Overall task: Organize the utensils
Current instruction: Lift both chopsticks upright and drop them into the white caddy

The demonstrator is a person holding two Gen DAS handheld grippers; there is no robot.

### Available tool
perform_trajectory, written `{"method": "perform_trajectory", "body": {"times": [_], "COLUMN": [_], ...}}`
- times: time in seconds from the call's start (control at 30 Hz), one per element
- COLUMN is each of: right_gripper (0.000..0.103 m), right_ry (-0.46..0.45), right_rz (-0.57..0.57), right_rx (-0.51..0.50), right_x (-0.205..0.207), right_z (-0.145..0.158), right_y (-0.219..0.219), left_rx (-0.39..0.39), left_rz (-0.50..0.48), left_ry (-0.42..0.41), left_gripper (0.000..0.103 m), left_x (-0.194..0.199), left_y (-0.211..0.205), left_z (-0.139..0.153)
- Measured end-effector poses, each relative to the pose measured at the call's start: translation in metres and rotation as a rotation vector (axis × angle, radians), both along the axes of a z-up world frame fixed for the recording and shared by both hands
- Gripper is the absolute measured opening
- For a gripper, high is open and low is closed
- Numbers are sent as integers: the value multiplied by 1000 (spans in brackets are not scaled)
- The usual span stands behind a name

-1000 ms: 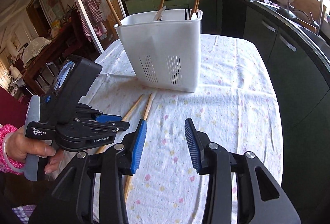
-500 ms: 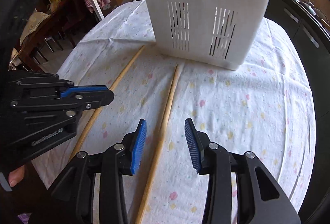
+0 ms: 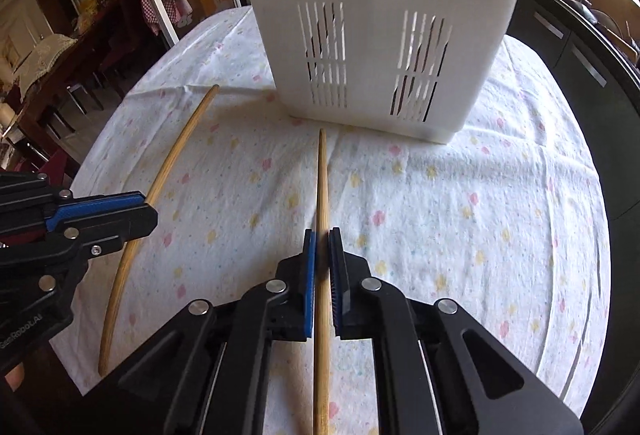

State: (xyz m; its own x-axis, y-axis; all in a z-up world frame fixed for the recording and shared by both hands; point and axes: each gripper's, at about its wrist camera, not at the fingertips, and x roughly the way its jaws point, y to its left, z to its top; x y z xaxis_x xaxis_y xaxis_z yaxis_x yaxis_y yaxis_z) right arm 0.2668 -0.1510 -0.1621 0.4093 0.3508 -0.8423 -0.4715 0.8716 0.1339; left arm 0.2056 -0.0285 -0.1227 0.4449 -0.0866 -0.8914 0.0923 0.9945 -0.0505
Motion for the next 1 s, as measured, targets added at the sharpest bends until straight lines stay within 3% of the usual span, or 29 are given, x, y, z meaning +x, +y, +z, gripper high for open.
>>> {"method": "perform_trajectory", "body": {"times": [0.27,0.6,1.0], "right_gripper": [7,7,7], "right_ry": [-86,-187,-326], "right_rz": [-20,-6,8], "right_rx": [169,285,333], "right_x": [-32,-67,-69], "right_z": [67,134,215], "right_y": [-57,-94,-99], "left_rx": [29,25,4], "left_rz": [-14,-27,-51], "left_ry": [-68,-152,-353], "left_gripper": [6,6,6], "left_x": [-12,-31,-29], "left_y": [-4,-5,-16], "left_z": [20,59,161]}}
